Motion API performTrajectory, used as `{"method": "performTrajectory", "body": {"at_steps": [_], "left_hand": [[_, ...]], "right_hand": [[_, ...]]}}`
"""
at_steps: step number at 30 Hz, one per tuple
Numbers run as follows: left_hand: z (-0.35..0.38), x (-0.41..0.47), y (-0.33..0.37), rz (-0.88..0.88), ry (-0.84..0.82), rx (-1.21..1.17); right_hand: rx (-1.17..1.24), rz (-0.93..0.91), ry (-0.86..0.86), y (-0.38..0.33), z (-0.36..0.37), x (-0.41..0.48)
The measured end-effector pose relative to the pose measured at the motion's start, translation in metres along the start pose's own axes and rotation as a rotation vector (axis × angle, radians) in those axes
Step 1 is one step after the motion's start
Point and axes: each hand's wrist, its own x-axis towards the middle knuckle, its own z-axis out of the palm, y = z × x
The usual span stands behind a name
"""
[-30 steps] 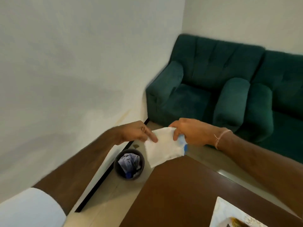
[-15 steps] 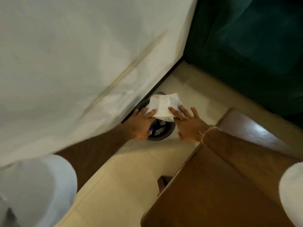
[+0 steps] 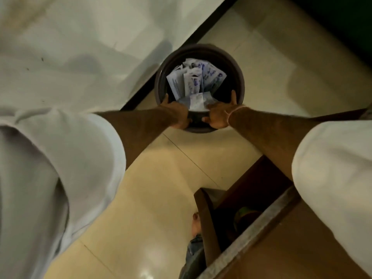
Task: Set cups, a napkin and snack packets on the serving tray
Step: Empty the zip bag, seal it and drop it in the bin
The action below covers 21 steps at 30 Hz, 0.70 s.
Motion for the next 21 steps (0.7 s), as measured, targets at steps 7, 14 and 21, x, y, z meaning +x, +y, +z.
{"method": "performTrajectory", "body": {"at_steps": [7, 14, 21], "left_hand": [[-0.011, 0.014, 0.005, -0.066, -0.005, -0.013], [-0.067, -0.046, 0.004, -0.016, 0.197, -0.126], [-0.195, -0.155, 0.034, -0.082, 0.500, -0.367]], "right_hand": [[0.008, -0.070, 0.018, -0.006, -0.017, -0.005], [0.155, -0.114, 0.304, 0.009, -0.066, -0.072], [0.276, -0.088, 0.522, 0.058, -0.166, -0.210]]}}
